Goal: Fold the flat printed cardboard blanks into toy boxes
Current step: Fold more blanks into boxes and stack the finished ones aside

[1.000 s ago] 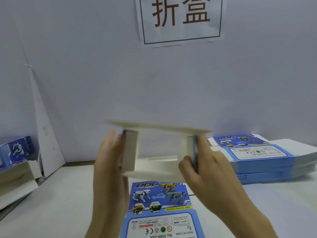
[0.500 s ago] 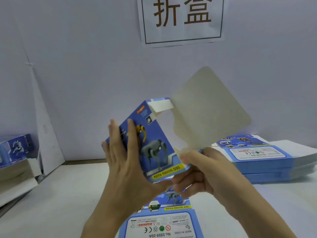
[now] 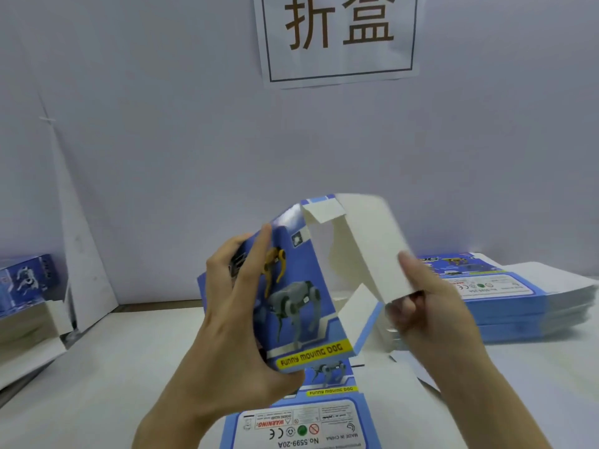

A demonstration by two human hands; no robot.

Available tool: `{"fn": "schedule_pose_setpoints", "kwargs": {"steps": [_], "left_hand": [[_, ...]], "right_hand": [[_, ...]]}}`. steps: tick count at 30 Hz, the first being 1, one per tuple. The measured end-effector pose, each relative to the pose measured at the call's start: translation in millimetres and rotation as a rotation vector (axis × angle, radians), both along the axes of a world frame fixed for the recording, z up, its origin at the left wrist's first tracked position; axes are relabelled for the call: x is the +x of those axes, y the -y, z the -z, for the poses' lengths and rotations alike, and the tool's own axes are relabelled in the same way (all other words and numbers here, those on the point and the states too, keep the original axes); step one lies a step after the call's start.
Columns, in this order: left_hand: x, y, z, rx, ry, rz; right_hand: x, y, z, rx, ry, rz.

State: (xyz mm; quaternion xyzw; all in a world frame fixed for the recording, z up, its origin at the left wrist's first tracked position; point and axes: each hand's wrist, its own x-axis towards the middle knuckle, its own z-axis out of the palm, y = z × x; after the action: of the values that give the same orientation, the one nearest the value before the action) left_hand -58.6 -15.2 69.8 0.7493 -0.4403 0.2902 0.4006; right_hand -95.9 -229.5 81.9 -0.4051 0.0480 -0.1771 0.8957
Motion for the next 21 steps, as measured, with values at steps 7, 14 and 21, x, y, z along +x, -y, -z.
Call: {"fn": "schedule_pose_setpoints", "kwargs": {"steps": [7, 14, 21], "left_hand": [[1, 17, -17, -0.154, -0.210, -0.145], [1, -13, -6, 0.032, 0.071, -0.169], [-8, 2, -7, -0.043, -0.022, -0.060]], "right_hand": [[1, -20, 14, 0.368, -0.210, -0.653], [1, 8, 0, -0.255, 0.072, 0.232], [6, -9, 9, 0.109, -0.019, 0.045]]}}
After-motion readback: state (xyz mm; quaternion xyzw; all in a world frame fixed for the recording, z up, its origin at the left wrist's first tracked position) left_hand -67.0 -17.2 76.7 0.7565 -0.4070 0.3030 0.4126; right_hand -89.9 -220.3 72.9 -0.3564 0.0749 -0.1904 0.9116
